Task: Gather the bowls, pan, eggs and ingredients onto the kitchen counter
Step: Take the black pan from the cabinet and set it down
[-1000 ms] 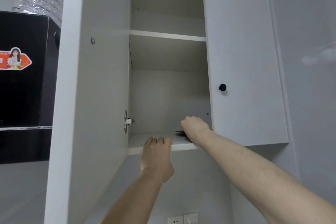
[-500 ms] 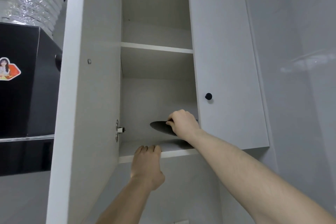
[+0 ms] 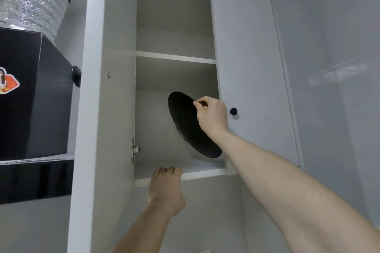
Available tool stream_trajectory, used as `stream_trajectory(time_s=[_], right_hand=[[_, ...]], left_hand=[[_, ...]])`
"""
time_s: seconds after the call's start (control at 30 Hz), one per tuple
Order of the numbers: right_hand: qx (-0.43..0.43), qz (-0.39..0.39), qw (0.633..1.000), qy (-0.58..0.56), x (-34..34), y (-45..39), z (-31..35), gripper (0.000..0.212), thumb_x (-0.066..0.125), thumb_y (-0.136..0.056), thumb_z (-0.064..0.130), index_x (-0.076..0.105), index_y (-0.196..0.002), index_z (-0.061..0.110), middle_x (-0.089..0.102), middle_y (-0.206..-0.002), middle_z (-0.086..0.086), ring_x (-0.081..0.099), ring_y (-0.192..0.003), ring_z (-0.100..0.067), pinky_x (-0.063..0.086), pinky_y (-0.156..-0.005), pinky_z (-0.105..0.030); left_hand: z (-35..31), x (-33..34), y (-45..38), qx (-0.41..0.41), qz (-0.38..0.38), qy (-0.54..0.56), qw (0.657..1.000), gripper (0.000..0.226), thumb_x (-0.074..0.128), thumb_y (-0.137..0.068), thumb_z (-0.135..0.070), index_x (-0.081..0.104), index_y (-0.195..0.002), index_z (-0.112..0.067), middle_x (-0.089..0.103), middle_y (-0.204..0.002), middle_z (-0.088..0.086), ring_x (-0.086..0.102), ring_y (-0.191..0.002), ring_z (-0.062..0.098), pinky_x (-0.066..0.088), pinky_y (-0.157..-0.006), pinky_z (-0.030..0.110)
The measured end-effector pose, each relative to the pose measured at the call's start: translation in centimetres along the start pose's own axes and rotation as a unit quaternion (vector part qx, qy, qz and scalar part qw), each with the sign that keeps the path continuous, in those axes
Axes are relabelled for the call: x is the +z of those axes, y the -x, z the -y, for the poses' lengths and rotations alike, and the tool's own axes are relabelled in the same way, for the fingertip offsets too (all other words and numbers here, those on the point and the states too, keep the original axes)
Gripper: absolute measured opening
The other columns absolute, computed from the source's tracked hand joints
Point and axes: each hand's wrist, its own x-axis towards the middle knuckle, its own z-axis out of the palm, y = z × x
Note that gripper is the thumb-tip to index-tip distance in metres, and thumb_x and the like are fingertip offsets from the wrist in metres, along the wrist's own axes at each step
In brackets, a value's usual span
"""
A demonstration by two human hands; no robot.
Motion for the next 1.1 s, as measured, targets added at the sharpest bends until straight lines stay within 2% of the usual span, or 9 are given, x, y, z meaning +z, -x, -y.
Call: stream_trajectory(time_s=[0.13,0.37,0.5,0.6,0.67,0.77,0.83,1.0,1.1], right_hand=[[0.011,-0.038,0.999,-0.011,-1.8,-0.4,1.5,0.02,0.066,-0.097,0.031,0.078,-0.099,0.016,0.073,-0.088,0.003,0.065,-0.083,-0.013,0.057,-0.075,-0.029],[0.025,-0.073,0.997,-0.002,-5.9,-0.1,4.6,0.018,0.068,-0.095,0.031,0.078,-0.092,0.016,0.073,-0.086,0.002,0.065,-0.081,-0.015,0.044,-0.065,-0.019],[0.015,-0.076,0.997,0.015,-8.0,1.4,6.2,0.018,0.069,-0.095,0.031,0.078,-0.094,0.016,0.073,-0.088,0.003,0.063,-0.08,-0.011,0.042,-0.063,-0.013],[0.007,-0.07,0.997,0.028,-9.3,2.7,7.2,0.018,0.069,-0.095,0.032,0.079,-0.093,0.016,0.073,-0.087,0.003,0.064,-0.079,-0.01,0.039,-0.06,-0.009],[0.003,-0.072,0.997,0.032,-10.4,3.2,8.0,0.018,0.069,-0.094,0.032,0.078,-0.09,0.016,0.074,-0.085,0.003,0.064,-0.079,-0.011,0.042,-0.063,-0.014],[0.0,-0.072,0.997,0.038,-12.0,4.1,9.3,0.018,0.07,-0.094,0.032,0.078,-0.09,0.017,0.073,-0.084,0.004,0.064,-0.079,-0.012,0.046,-0.07,-0.02],[0.0,-0.066,0.997,0.038,-13.2,4.8,10.3,0.017,0.07,-0.094,0.032,0.078,-0.091,0.017,0.071,-0.083,0.005,0.065,-0.08,-0.012,0.048,-0.071,-0.022],[0.011,-0.044,0.998,0.038,-16.3,6.4,12.6,0.015,0.071,-0.093,0.031,0.077,-0.091,0.018,0.071,-0.085,0.004,0.064,-0.08,-0.012,0.051,-0.071,-0.022],[0.017,-0.037,0.998,0.038,-18.4,7.4,13.8,0.014,0.072,-0.093,0.03,0.077,-0.089,0.018,0.069,-0.085,0.005,0.063,-0.081,-0.013,0.055,-0.074,-0.026]], left_hand=[[0.1,0.0,0.0,-0.001,0.002,0.007,1.0,0.053,0.065,-0.071,-0.022,0.052,-0.122,-0.023,0.063,-0.119,-0.002,0.057,-0.108,0.02,0.037,-0.104,0.03],[0.1,-0.1,0.1,0.0,0.024,0.018,1.0,0.056,0.067,-0.072,-0.029,0.048,-0.124,-0.022,0.058,-0.124,0.0,0.053,-0.114,0.021,0.034,-0.109,0.032],[0.2,-0.4,0.7,0.003,0.027,0.027,0.999,0.062,0.066,-0.071,-0.03,0.046,-0.129,-0.023,0.054,-0.128,0.0,0.048,-0.118,0.022,0.03,-0.114,0.035],[0.3,-0.8,2.0,0.006,0.038,0.034,0.999,0.07,0.064,-0.074,-0.026,0.039,-0.138,-0.021,0.045,-0.14,0.002,0.037,-0.134,0.027,0.015,-0.124,0.039],[0.3,-1.5,3.3,0.004,0.053,0.042,0.998,0.08,0.063,-0.076,-0.027,0.029,-0.148,-0.018,0.034,-0.151,0.005,0.021,-0.146,0.031,0.004,-0.126,0.043],[-0.2,-2.7,6.1,0.023,0.088,0.056,0.994,0.095,0.061,-0.078,-0.026,0.009,-0.157,-0.014,0.007,-0.165,0.007,-0.002,-0.154,0.034,0.0,-0.126,0.046],[-0.7,-4.1,8.7,0.054,0.091,0.071,0.992,0.095,0.061,-0.079,-0.025,0.008,-0.157,-0.014,0.002,-0.167,0.008,-0.004,-0.154,0.032,0.001,-0.126,0.046],[-1.9,-9.8,16.4,0.119,0.0,0.17,0.978,0.082,0.056,-0.078,-0.031,0.024,-0.153,-0.021,0.015,-0.164,0.001,0.011,-0.153,0.024,0.011,-0.126,0.037],[-1.8,-14.5,20.7,0.165,-0.113,0.198,0.96,0.067,0.059,-0.075,-0.029,0.045,-0.141,-0.021,0.034,-0.156,-0.001,0.033,-0.145,0.021,0.025,-0.121,0.032]])
